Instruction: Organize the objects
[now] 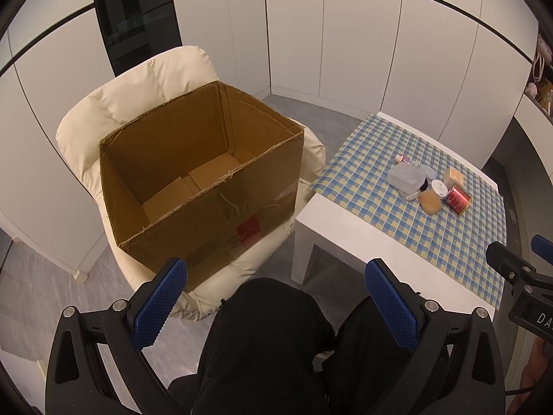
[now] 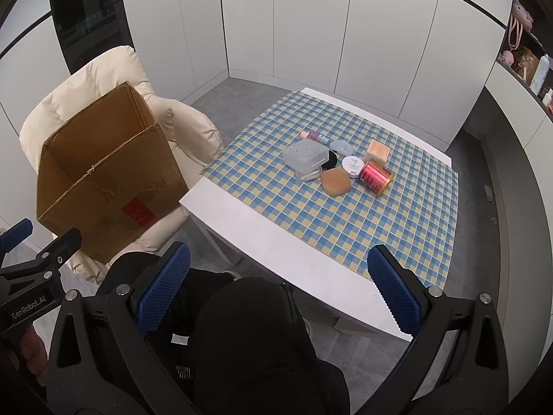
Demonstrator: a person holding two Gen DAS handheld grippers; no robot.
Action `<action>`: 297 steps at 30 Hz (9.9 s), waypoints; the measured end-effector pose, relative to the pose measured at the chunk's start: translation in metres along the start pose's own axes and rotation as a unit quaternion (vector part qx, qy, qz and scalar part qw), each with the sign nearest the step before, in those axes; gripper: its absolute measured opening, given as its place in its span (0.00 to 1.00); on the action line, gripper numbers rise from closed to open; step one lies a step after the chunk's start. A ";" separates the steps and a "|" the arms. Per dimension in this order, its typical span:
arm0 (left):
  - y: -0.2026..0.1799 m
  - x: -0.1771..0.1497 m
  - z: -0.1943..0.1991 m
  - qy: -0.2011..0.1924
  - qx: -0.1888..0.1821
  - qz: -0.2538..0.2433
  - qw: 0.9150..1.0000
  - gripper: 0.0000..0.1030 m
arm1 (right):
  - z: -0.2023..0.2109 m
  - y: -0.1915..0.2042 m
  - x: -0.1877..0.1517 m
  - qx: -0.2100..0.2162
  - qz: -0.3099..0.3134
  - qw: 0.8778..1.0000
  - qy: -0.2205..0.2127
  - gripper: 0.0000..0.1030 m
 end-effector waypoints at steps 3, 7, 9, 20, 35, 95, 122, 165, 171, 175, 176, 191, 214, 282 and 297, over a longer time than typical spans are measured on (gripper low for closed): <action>0.001 0.001 -0.001 0.001 -0.001 0.003 1.000 0.99 | -0.001 0.000 0.001 0.001 0.000 1.000 0.003 1.00; 0.000 0.000 -0.003 0.007 -0.002 0.002 1.000 0.99 | -0.002 -0.001 0.002 0.001 -0.001 1.000 0.003 1.00; 0.001 0.000 -0.003 0.007 -0.003 0.003 1.000 0.99 | -0.002 -0.001 0.001 0.001 -0.002 1.000 0.005 1.00; 0.003 0.000 -0.006 0.017 -0.008 0.006 1.000 0.99 | -0.004 0.000 0.001 0.004 0.000 1.000 0.007 1.00; 0.002 0.001 -0.009 0.023 -0.006 0.003 1.000 0.99 | -0.004 -0.001 0.001 0.008 0.004 1.000 0.008 1.00; -0.143 0.016 -0.013 -0.001 -0.108 -0.118 0.987 0.99 | 0.007 -0.108 -0.024 -0.043 -0.046 0.998 -0.002 1.00; -0.213 0.016 -0.024 -0.004 -0.125 -0.173 0.977 0.99 | 0.012 -0.182 -0.023 -0.038 -0.058 0.997 0.017 1.00; -0.283 0.070 -0.153 0.066 -0.111 -0.203 0.971 0.99 | -0.142 -0.249 0.040 -0.030 -0.070 0.993 0.092 1.00; -0.285 0.077 -0.180 0.073 -0.115 -0.212 0.968 0.99 | -0.174 -0.243 0.048 -0.022 -0.048 0.993 0.105 1.00; -0.284 0.082 -0.200 0.091 -0.122 -0.200 0.968 0.99 | -0.196 -0.241 0.055 -0.020 -0.035 0.993 0.113 1.00; -0.285 0.083 -0.203 0.094 -0.123 -0.199 0.968 0.99 | -0.200 -0.241 0.056 -0.021 -0.033 0.993 0.116 1.00; -0.310 0.092 -0.259 0.110 -0.130 -0.223 0.960 0.99 | -0.280 -0.249 0.072 -0.022 -0.006 0.989 0.146 1.00; -0.343 0.110 -0.305 0.155 -0.149 -0.212 0.953 0.97 | -0.327 -0.246 0.099 -0.009 0.029 0.977 0.210 0.61; -0.234 0.088 -0.023 -0.019 -0.189 -0.155 0.970 0.82 | -0.061 -0.201 0.052 0.004 -0.035 0.999 0.040 0.58; -0.232 0.084 -0.042 -0.028 -0.190 -0.150 0.970 0.82 | -0.068 -0.211 0.065 0.017 -0.046 0.999 0.014 0.58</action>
Point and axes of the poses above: each gripper's, at about its wrist camera, not at the fingertips, and z roughly against the way its jaws point, y to its left, x to its top, the point moved 3 cm from there along -z, roughly the way its jaws point, and after that the axes turned 8 degrees about x, right-handed, at the moved point
